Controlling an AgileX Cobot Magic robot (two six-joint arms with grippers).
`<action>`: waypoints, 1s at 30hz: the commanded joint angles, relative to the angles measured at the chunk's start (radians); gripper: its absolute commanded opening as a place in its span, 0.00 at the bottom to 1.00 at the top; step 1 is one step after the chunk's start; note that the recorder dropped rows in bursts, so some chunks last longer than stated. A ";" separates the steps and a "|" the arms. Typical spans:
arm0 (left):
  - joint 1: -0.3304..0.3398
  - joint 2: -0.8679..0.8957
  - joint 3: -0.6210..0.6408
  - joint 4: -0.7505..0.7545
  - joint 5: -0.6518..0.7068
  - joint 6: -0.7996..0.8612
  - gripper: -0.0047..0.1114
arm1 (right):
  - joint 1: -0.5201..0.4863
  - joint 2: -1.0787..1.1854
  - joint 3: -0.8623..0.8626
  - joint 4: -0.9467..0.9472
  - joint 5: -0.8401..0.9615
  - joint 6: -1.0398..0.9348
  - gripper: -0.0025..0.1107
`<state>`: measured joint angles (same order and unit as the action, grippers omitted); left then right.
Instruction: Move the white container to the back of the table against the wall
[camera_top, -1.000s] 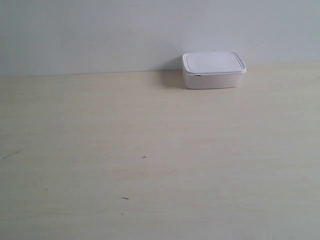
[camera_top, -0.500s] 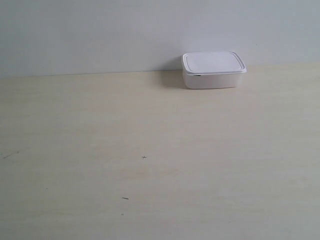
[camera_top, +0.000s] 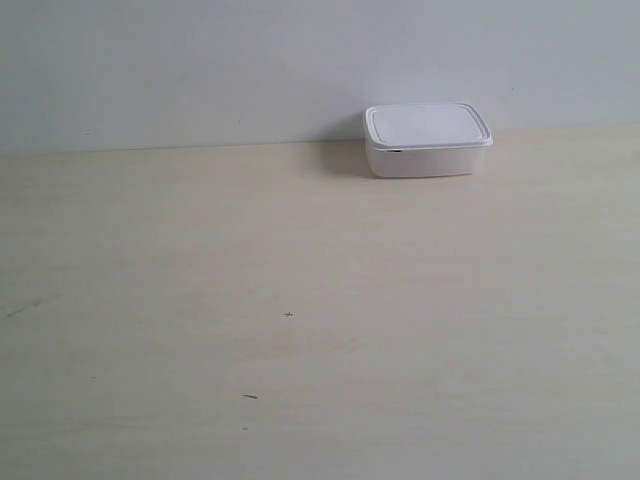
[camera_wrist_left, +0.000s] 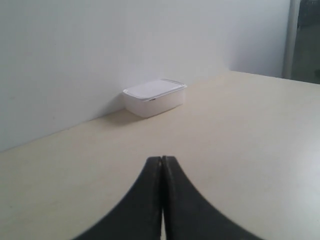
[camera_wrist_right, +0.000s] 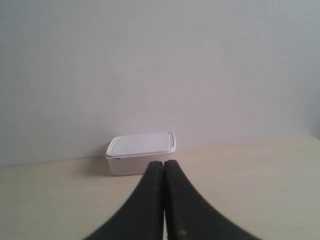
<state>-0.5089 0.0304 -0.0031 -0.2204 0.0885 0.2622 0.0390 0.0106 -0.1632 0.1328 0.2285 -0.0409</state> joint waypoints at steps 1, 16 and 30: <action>0.002 -0.030 0.003 0.001 0.008 0.005 0.04 | -0.004 -0.009 0.016 -0.022 -0.006 -0.001 0.02; 0.288 -0.030 0.003 0.001 0.199 0.005 0.04 | -0.004 -0.011 0.156 -0.133 -0.115 -0.001 0.02; 0.568 -0.030 0.003 0.001 0.226 0.005 0.04 | -0.004 -0.011 0.163 -0.133 -0.060 -0.001 0.02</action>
<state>0.0492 0.0064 -0.0031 -0.2182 0.3140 0.2646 0.0390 0.0044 -0.0048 0.0058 0.1523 -0.0409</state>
